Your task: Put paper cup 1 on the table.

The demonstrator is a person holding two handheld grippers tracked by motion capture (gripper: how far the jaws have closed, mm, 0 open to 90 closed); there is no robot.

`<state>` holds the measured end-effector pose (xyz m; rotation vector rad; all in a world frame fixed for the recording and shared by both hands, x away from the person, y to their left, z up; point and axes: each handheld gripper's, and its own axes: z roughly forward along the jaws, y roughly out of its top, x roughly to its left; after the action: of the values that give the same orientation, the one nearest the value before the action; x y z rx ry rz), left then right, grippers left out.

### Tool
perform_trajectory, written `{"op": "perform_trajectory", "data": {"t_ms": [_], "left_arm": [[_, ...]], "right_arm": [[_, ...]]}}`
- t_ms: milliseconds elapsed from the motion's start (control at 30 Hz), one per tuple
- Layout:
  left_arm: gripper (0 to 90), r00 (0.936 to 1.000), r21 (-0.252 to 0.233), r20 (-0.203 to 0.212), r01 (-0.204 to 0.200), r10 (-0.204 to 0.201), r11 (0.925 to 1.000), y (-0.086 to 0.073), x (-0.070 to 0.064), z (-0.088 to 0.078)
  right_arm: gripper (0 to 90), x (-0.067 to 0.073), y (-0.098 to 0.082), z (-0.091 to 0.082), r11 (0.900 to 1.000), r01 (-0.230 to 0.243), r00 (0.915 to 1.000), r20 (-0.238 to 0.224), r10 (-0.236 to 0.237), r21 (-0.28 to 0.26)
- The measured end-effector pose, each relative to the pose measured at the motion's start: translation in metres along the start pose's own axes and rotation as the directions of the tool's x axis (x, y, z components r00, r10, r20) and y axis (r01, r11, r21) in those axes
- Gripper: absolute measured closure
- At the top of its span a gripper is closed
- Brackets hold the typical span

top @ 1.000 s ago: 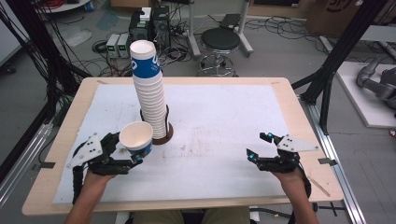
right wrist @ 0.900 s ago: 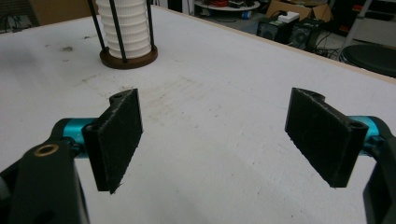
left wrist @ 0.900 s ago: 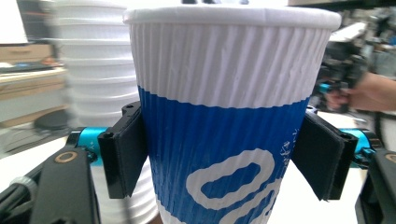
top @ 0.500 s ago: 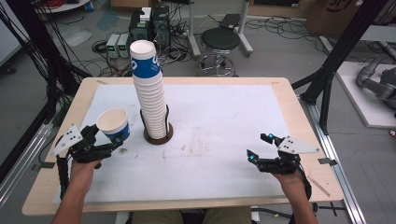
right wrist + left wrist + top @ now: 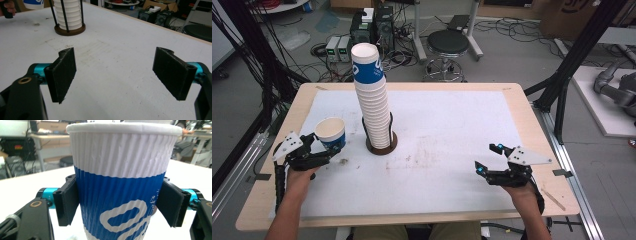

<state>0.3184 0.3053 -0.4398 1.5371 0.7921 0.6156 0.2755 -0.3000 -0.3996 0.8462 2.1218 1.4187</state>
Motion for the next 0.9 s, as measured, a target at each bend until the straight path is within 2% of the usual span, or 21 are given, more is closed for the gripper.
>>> {"op": "perform_trajectory", "data": {"t_ms": [133,200,267,333,533,633,700,833,900], "left_arm": [[25.9,0.9994,0.077,-0.034,-0.007,0.009,0.9970,-0.004,0.003,0.002],[25.8,0.9980,0.126,-0.058,-0.016,0.023,0.9918,-0.006,0.004,0.004],[25.8,0.9957,0.180,-0.086,-0.018,0.034,0.9834,-0.008,0.004,0.005],[25.8,0.9945,0.201,-0.101,-0.007,0.028,0.9795,-0.009,0.005,0.006],[25.8,0.9900,0.258,-0.132,-0.012,0.048,0.9660,-0.010,0.004,0.007],[25.6,0.9878,0.272,-0.154,0.016,0.027,0.9623,-0.009,0.003,0.004],[25.4,0.9864,0.291,-0.161,0.017,0.032,0.9564,-0.008,0.001,0.001],[24.7,0.9837,0.313,-0.176,0.022,0.035,0.9494,-0.007,-0.002,-0.004],[24.6,0.9829,0.318,-0.182,0.036,0.024,0.9474,-0.008,-0.002,-0.005]], "right_arm": [[19.4,0.001,-0.001,0.000,1.000,-0.004,1.0000,-0.001,0.004,0.005],[19.4,0.000,-0.001,0.000,1.000,-0.001,1.0000,-0.001,0.001,0.005],[19.4,0.000,0.000,0.000,1.000,-0.005,1.0000,-0.003,0.005,0.002],[19.4,0.001,-0.001,0.000,1.000,-0.004,1.0000,-0.003,0.004,0.004],[19.4,0.001,0.000,0.001,1.000,-0.006,1.0000,-0.007,0.006,0.004],[19.4,0.001,-0.001,0.001,1.000,0.000,1.0000,-0.008,0.000,0.006],[19.4,0.000,-0.001,0.001,1.000,-0.001,1.0000,-0.009,0.001,0.006],[19.4,0.000,-0.002,0.000,1.000,-0.004,1.0000,-0.008,0.004,0.007],[19.4,0.000,-0.002,0.000,1.000,-0.001,1.0000,-0.008,0.001,0.006]]}}
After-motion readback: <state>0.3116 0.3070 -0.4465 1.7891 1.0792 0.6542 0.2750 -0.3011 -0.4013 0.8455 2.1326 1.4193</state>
